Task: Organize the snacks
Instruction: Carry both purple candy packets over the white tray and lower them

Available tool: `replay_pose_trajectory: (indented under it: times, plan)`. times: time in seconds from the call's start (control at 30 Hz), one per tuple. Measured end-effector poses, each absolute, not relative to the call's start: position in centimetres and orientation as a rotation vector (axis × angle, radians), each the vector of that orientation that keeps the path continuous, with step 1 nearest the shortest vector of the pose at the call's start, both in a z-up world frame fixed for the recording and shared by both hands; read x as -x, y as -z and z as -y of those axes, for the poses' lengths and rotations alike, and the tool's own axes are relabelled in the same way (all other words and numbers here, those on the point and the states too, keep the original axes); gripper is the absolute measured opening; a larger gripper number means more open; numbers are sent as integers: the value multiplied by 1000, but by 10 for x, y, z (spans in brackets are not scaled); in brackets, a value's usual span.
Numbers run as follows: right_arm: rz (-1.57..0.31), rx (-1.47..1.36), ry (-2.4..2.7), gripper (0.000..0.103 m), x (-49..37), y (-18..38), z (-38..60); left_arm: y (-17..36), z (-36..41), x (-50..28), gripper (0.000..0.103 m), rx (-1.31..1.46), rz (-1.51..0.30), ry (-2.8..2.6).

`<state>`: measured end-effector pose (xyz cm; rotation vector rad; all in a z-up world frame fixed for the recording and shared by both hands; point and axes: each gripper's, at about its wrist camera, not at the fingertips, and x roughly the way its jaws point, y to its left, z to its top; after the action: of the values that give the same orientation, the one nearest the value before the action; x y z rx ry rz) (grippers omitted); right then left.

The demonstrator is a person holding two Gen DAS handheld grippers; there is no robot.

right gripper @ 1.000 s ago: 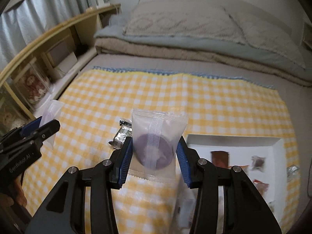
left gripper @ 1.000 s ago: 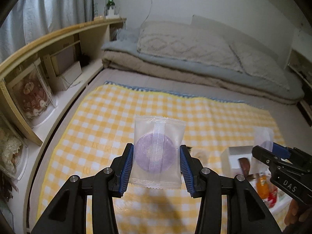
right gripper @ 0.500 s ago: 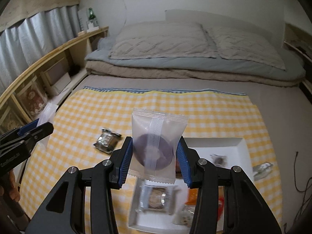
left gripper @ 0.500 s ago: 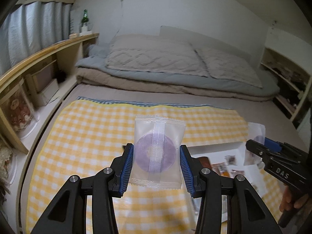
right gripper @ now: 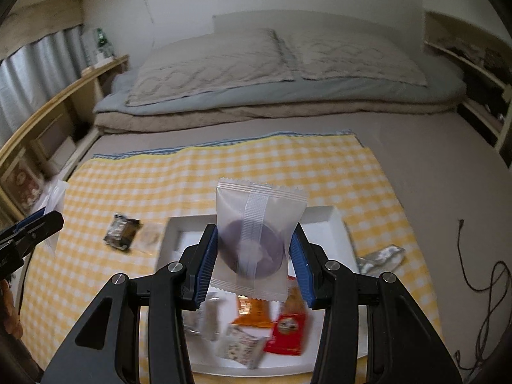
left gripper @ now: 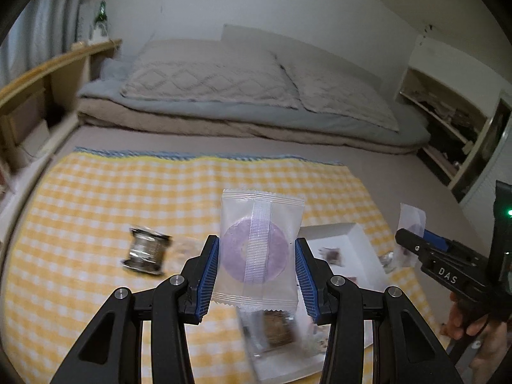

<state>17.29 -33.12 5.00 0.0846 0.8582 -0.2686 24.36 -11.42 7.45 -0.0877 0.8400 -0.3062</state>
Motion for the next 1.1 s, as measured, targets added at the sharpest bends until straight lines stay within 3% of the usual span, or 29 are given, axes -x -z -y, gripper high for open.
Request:
replay_pose_trajectory:
  times: [0.5,1.1]
  plan:
    - [-952,-117,393,45,-184,-4,408,15,193,-348,45,191,-1098,375]
    - [-1054,-97,412,46,-225,53,438,99,202,-419,45,288,-1178,364]
